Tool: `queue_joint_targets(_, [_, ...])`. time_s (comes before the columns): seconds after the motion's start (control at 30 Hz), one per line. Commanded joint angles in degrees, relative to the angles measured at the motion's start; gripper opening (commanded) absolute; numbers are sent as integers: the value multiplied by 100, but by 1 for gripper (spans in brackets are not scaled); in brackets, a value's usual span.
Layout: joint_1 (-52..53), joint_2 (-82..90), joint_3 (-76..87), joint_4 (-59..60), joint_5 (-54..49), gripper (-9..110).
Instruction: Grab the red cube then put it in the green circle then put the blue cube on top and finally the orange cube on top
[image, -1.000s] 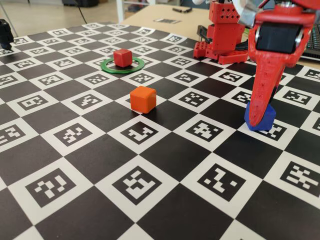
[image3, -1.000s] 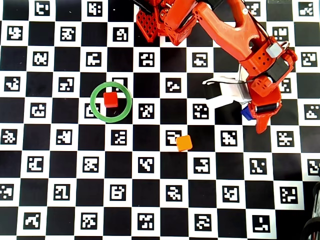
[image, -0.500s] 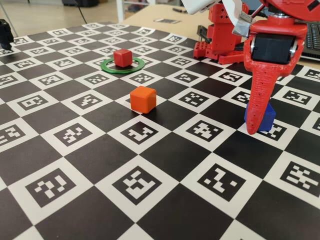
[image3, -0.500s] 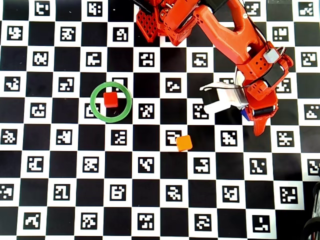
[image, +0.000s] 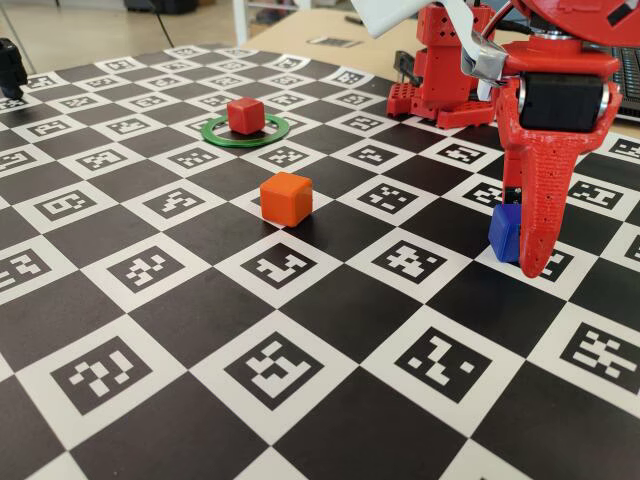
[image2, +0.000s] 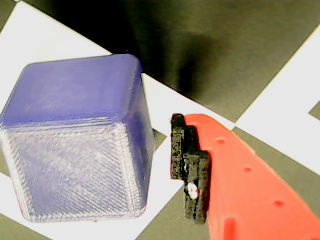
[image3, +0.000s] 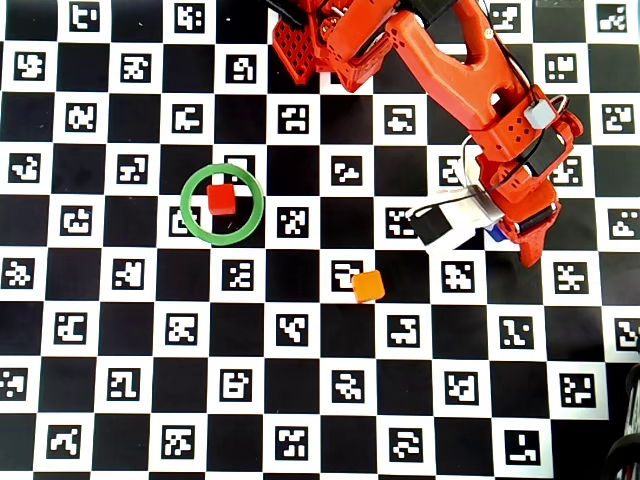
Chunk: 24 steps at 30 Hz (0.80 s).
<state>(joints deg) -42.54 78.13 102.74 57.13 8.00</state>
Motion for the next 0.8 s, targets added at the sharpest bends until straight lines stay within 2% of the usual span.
queue_joint_targets(0.0, [-26, 229, -44, -44, -255, 41])
queue_joint_targets(0.3, [35, 202, -35, -167, -492, 37])
queue_joint_targets(0.77, [88, 387, -53, -70, -378, 8])
